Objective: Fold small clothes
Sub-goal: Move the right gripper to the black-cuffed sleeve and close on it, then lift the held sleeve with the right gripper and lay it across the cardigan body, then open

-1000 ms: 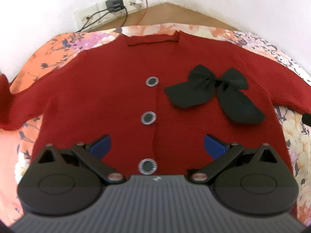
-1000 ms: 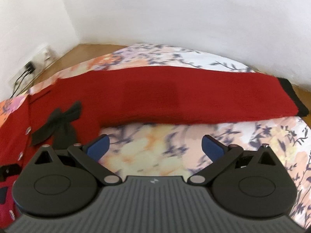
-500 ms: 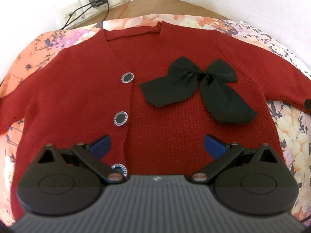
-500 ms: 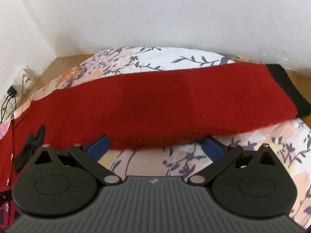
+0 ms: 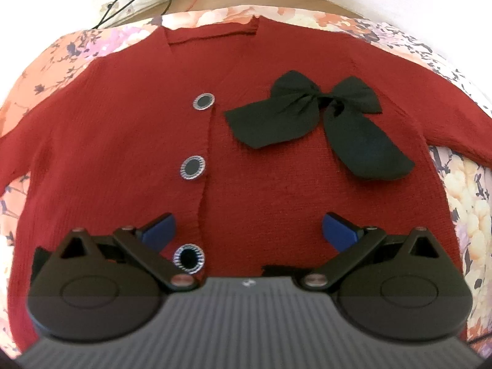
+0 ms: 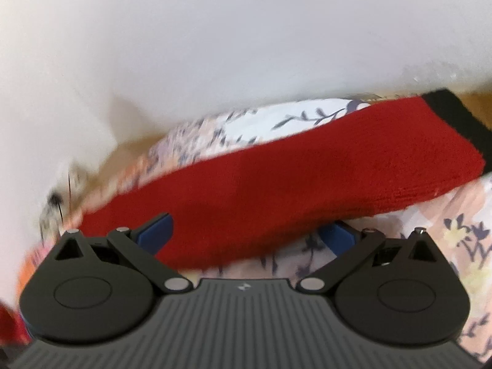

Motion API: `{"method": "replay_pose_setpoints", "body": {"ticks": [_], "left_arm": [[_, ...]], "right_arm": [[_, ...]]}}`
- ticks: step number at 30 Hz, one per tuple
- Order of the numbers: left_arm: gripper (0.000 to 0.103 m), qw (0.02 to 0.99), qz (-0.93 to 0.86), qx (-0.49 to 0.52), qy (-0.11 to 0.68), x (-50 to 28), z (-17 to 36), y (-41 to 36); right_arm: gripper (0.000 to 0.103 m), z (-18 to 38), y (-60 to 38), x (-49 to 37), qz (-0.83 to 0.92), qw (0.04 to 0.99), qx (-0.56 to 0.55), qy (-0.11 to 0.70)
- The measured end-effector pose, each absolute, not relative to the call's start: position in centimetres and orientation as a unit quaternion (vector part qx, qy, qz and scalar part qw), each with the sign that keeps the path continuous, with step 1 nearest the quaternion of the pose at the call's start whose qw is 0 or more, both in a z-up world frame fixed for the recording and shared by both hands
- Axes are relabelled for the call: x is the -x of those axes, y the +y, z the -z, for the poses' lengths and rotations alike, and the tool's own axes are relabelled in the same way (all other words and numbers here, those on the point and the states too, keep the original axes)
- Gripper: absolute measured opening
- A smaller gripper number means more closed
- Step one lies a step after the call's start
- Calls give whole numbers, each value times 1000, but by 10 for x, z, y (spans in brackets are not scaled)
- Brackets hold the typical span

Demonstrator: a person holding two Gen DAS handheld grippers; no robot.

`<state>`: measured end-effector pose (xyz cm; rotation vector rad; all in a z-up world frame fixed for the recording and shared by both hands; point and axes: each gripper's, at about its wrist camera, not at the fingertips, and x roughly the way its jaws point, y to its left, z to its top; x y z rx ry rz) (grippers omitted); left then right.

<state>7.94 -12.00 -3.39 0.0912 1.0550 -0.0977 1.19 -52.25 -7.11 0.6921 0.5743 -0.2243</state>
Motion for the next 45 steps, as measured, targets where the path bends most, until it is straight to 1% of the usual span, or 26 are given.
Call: {"method": "replay_pose_setpoints", "body": {"ticks": [3, 5, 6, 7, 8, 10, 11, 12, 13, 18, 27, 33, 45], "left_arm": [[103, 863, 42, -46, 501, -78, 31, -113], [103, 864, 41, -49, 499, -78, 29, -109], [103, 864, 40, -52, 499, -79, 28, -106], [103, 864, 39, -53, 498, -79, 28, -104], [103, 865, 39, -55, 498, -79, 27, -101], [103, 865, 40, -57, 497, -80, 26, -95], [103, 865, 42, -58, 496, -80, 26, -92], [103, 866, 45, -58, 495, -81, 26, -89], [103, 866, 47, -58, 495, -81, 25, -87], [103, 864, 60, -60, 495, -85, 21, -70], [103, 868, 68, -61, 489, -101, 14, -36], [103, 871, 74, -52, 482, -113, 8, -12], [103, 885, 73, -23, 459, -133, -3, 36]], "right_arm": [[103, 72, -531, -17, 124, 889, -357, 259], [101, 73, -534, -21, 138, 888, -356, 255], [94, 72, -534, -23, 144, 890, -350, 254], [83, 72, -534, -26, 155, 891, -341, 257], [76, 71, -535, -27, 166, 891, -332, 259], [41, 72, -538, -30, 185, 889, -324, 266], [33, 73, -540, -31, 191, 886, -325, 270], [23, 72, -542, -32, 195, 884, -326, 273], [17, 71, -542, -33, 196, 885, -325, 271], [12, 44, -526, -22, 185, 906, -306, 227], [11, -7, -470, -17, 127, 925, -302, 193], [11, -33, -423, -22, 103, 936, -283, 183], [11, -62, -336, -52, 78, 948, -244, 192]]}}
